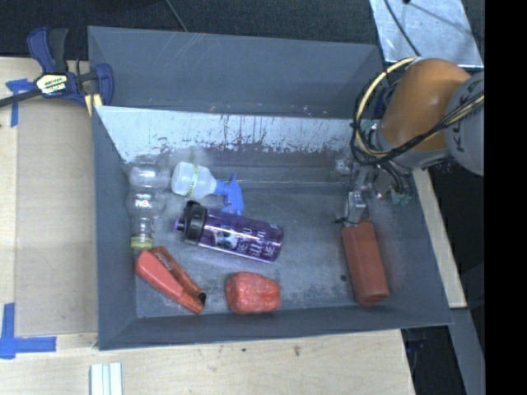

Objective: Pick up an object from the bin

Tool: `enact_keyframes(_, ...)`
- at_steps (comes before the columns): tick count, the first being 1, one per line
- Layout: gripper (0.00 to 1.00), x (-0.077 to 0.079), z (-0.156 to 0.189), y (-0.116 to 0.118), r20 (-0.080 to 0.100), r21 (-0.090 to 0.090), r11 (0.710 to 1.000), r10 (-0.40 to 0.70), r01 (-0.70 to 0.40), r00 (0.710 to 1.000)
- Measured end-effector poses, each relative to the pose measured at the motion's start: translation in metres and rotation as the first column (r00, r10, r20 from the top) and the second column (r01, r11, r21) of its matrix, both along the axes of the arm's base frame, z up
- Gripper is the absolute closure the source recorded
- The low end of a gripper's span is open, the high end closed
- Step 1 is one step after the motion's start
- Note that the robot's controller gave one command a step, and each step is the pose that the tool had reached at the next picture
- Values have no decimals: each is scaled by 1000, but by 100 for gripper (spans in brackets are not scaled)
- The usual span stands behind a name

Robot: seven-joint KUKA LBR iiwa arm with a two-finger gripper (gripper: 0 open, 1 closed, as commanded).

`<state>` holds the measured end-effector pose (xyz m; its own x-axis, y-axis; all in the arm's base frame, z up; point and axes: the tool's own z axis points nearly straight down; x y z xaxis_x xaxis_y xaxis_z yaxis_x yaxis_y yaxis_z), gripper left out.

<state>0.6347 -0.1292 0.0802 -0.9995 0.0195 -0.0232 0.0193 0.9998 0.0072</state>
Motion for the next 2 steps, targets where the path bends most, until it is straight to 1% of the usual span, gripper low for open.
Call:
enact_keyframes(1, 0, -30, 6, -3, 9, 2, 996, 85, -85, 996)
enact_keyframes(2, 0, -79, 8, -3, -4, -3, 978, 210, -210, 978)
